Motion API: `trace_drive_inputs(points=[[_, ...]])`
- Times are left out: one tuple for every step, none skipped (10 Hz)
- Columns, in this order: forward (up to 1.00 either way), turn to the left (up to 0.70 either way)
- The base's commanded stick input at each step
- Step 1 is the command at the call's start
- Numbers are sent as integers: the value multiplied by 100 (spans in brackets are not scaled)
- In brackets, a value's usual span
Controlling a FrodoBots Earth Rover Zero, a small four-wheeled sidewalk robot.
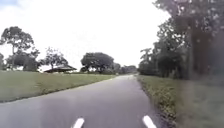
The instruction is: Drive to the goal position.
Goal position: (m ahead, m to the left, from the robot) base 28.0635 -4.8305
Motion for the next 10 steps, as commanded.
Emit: trace_drive_inputs(points=[[69, 3], [69, 3], [69, 3], [69, 3], [69, 3], [69, 3], [69, 3], [69, 3], [69, 3], [69, 3]])
